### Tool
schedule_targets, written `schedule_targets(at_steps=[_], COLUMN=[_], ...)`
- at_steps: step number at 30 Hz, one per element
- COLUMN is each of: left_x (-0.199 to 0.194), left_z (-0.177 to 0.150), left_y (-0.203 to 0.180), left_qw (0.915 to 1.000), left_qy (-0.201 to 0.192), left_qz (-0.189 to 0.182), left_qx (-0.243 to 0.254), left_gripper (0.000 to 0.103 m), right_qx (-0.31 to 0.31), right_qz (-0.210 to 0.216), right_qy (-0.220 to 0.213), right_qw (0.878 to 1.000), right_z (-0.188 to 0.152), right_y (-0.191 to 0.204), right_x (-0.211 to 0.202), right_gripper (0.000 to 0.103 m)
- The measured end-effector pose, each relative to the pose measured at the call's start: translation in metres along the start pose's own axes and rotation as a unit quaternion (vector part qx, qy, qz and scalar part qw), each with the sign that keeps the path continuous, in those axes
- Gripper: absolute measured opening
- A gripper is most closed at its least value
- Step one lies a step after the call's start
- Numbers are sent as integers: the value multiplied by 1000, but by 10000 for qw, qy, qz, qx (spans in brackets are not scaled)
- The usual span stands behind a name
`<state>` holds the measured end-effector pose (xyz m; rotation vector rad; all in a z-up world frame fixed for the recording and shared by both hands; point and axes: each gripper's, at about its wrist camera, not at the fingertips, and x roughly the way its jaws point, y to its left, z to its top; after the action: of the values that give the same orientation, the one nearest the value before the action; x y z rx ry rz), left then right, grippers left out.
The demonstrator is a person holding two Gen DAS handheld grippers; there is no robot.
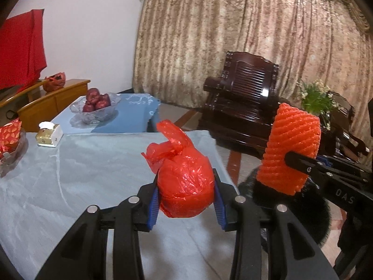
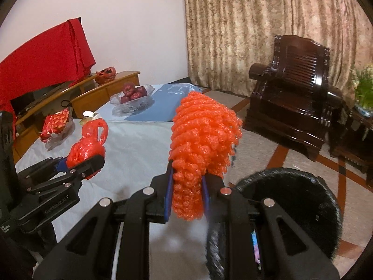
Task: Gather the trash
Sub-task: 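Carry the mesh sleeve and red bag over the bin with both tools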
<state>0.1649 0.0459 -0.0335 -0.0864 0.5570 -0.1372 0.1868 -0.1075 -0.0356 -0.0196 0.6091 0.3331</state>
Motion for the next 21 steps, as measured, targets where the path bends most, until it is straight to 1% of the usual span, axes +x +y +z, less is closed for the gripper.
schedule_targets(at_steps=[5,12,21], left_x=[-10,-21,-24], left_z=[-10,-16,-19], left_y=[-29,-70,-113], left_qw=[9997,9979,9938], left_qy=[-6,-21,3], left_qz=[-214,-506,-881], left_qx=[134,402,682], left_gripper=[39,39,39], right_qx=[12,222,384], right_qz=[-194,-501,-907], right_qy=[-43,-143,-258], right_qw=[9998,9984,9948], right_z=[-17,-38,-56], right_y=[-15,-46,-81], right_x=[-26,-59,-87], right_gripper=[20,20,20])
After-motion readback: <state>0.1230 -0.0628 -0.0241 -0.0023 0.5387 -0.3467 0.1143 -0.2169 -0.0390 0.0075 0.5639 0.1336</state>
